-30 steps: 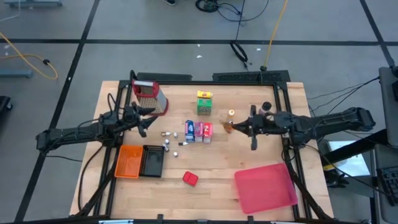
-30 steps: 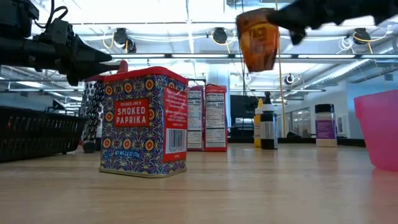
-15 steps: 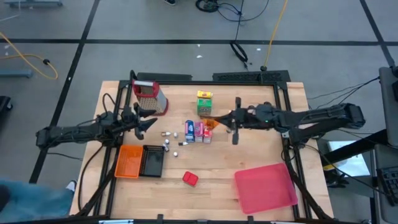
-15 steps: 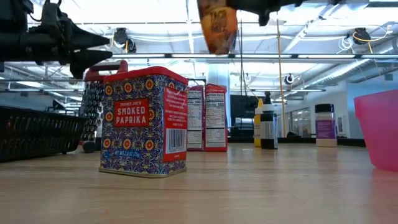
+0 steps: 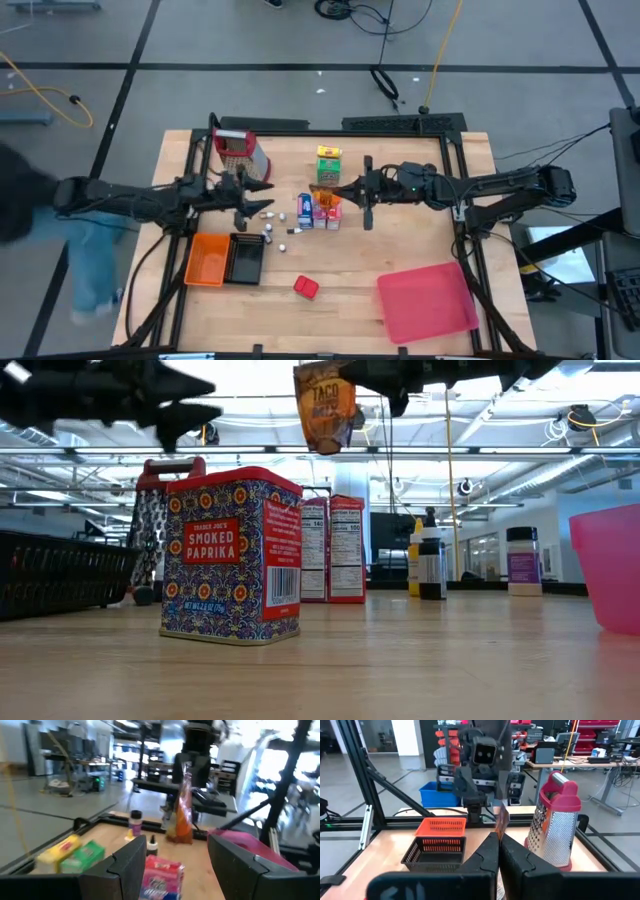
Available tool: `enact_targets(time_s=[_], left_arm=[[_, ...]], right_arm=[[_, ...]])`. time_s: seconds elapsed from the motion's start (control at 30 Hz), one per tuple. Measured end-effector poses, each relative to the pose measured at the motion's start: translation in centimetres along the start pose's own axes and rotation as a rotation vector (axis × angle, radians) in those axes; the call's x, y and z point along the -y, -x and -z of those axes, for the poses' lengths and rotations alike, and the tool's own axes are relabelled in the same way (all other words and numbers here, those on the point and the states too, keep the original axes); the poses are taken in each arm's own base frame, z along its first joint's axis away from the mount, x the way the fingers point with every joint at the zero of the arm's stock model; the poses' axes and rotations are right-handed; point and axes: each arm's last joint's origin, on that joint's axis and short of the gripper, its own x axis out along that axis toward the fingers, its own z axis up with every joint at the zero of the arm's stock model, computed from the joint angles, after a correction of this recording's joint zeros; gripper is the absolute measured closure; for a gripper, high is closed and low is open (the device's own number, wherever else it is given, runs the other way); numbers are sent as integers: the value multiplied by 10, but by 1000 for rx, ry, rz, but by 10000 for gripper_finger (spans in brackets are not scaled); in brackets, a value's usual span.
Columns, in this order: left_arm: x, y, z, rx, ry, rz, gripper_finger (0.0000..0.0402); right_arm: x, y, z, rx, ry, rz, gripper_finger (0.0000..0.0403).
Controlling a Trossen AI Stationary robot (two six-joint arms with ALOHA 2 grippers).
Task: Pick & Place Kitchen Items
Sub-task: Put the orange spice pack into the orange bin
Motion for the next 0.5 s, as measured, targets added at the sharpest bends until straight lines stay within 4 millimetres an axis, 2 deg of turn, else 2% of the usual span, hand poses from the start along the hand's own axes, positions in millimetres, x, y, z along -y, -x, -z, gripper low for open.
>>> enact_targets(time_s=[0.27,0.5], left_arm=[[5,-61,-16,-77,-128,72,186],[6,-96,-16,-125,-201,76,186]], right_arm=[[-1,0,0,1,-1,-33,403],[-3,0,1,-8,-9,-76,403]])
